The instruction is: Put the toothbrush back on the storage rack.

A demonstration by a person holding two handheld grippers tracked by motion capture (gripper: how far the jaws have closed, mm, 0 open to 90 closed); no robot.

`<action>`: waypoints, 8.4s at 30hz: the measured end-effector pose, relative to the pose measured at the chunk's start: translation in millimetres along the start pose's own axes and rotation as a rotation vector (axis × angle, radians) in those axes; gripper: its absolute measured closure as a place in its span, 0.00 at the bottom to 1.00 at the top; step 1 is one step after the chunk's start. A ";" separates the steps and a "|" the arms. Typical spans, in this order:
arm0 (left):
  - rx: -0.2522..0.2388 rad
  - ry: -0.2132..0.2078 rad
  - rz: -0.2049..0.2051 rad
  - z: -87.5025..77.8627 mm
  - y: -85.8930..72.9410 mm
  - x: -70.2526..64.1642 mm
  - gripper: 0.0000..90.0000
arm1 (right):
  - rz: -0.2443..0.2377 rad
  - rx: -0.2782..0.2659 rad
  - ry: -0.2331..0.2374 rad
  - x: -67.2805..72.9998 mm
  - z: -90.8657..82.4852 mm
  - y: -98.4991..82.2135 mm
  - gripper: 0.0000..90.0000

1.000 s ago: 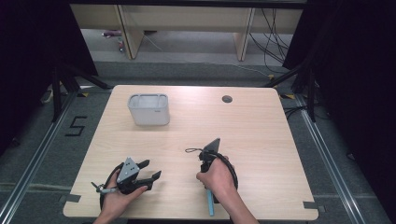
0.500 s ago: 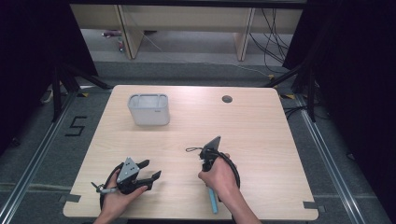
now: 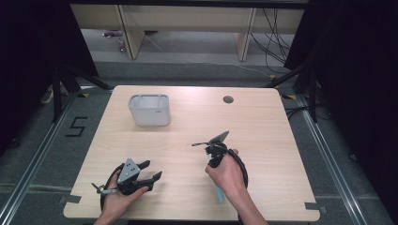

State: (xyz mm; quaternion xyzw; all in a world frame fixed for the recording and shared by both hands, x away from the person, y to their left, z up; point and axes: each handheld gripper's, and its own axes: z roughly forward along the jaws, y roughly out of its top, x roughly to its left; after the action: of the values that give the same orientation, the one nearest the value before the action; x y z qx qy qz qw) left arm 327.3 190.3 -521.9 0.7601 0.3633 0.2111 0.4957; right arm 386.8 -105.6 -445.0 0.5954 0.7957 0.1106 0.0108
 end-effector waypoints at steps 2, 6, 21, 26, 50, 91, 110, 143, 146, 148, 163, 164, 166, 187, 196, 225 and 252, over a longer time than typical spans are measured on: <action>-0.003 -0.002 -0.001 0.3 -0.1 0.0 0.38 | -0.003 -0.029 0.010 -0.1 -2.4 -0.6 0.88; -0.001 0.001 -0.002 0.1 0.0 -0.1 0.38 | -0.013 -0.081 -0.005 -0.8 -7.2 -1.7 0.88; -0.001 0.006 -0.001 -0.1 -0.1 -0.5 0.38 | -0.056 -0.313 0.045 -18.9 -10.8 -9.0 0.88; -0.002 0.006 0.000 -0.2 -0.1 -0.5 0.38 | -0.070 -0.397 0.044 -24.3 -9.5 -11.8 0.88; -0.011 0.006 -0.003 0.2 -0.4 -0.4 0.38 | -0.150 -0.681 0.052 -40.8 -15.2 -22.6 0.88; -0.220 -0.057 0.051 4.7 36.0 -12.6 0.34 | -0.234 -1.079 0.107 -29.0 -17.1 -34.9 0.88; -0.251 -0.225 0.070 56.7 82.4 -41.8 0.41 | -0.244 -1.109 0.161 -5.1 -17.8 -30.9 0.88; -0.261 -0.243 0.065 86.8 97.3 -46.3 0.87 | -0.276 -1.144 0.208 14.5 -17.7 -24.1 0.88; -0.262 -0.239 0.059 86.7 97.3 -46.0 0.90 | -0.277 -1.141 0.215 15.4 -17.7 -24.0 0.88; -0.260 -0.238 0.056 86.4 97.4 -44.5 0.92 | -0.275 -1.144 0.218 15.5 -17.8 -24.0 0.88; -0.283 -0.180 0.045 77.2 101.2 -26.4 0.92 | -0.258 -1.153 0.262 13.7 -30.2 -29.1 0.66; -0.280 -0.174 0.047 75.5 101.7 -24.0 0.92 | -0.258 -1.154 0.260 13.0 -31.2 -30.0 0.66; -0.286 -0.162 0.042 72.6 102.2 -19.4 0.92 | -0.265 -1.155 0.253 11.1 -32.8 -31.2 0.65; -0.329 -0.048 0.029 39.8 103.5 24.5 0.92 | -0.309 -1.117 0.175 -8.4 -27.4 -36.8 0.62; -0.351 -0.013 0.024 29.4 108.1 38.7 0.92 | -0.338 -1.082 0.147 -16.5 -21.5 -38.7 0.61; -0.400 0.095 0.019 16.0 122.4 76.4 0.92 | -0.272 -1.032 0.064 -60.5 -0.3 -61.7 0.60; -0.428 0.158 0.014 20.4 137.5 110.3 0.92 | -0.201 -1.026 0.061 -80.5 17.8 -77.9 0.61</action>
State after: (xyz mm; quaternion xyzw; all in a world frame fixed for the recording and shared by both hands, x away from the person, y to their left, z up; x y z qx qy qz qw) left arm 459.7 228.3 -410.1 0.6211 0.3426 0.3458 0.6142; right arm 339.3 -200.0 -486.4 0.4308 0.6925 0.5019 0.2882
